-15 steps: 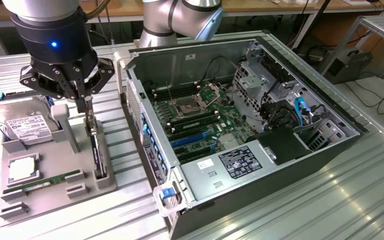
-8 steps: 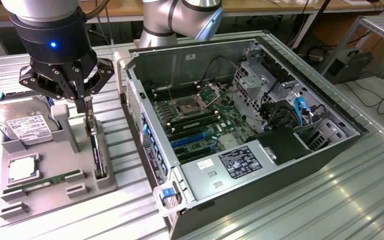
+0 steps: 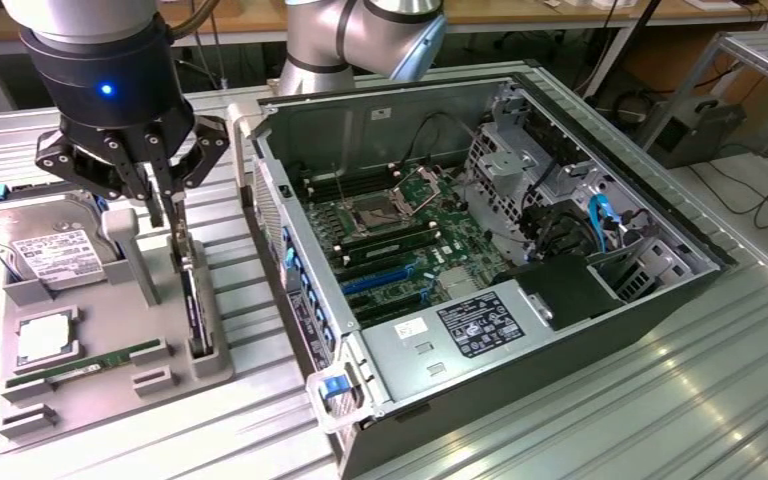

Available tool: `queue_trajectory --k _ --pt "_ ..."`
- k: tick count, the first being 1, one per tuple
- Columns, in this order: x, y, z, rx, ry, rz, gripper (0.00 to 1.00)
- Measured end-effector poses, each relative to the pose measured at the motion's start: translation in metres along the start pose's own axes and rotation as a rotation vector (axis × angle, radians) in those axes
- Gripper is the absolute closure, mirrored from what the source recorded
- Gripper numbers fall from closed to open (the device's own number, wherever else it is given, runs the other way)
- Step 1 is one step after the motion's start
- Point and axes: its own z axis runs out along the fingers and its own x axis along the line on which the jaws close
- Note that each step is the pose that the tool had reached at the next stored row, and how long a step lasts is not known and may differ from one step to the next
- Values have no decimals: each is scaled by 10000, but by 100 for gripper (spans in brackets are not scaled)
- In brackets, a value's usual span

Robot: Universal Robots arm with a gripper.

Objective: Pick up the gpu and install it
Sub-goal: 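Pick up the gpu and move the gpu toward the slot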

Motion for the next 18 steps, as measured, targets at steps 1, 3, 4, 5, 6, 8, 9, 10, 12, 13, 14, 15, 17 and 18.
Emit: queue_trajectory --k 1,3,4,5,6,8,9,10,12,13,14,15,17,18 --pt "0 0 0 0 0 1 83" --pt "0 0 1 1 1 0 70" --pt "0 0 5 0 1 0 64" --pt "1 -4 25 -1 12 2 58" --pt "0 -11 42 -3 24 2 58" --pt "0 -29 81 -5 42 2 58" --pt "0 -39 99 -6 47 2 58" --pt "0 -50 120 -7 51 3 58" --pt "-1 -74 167 -9 58 3 58" --pt "-2 -90 196 -9 63 3 58" --pt "-2 -102 226 -8 65 3 58" --pt "0 -106 254 -9 65 5 58" --pt "0 -111 300 -9 65 3 58" --pt "0 -113 320 -8 65 4 58"
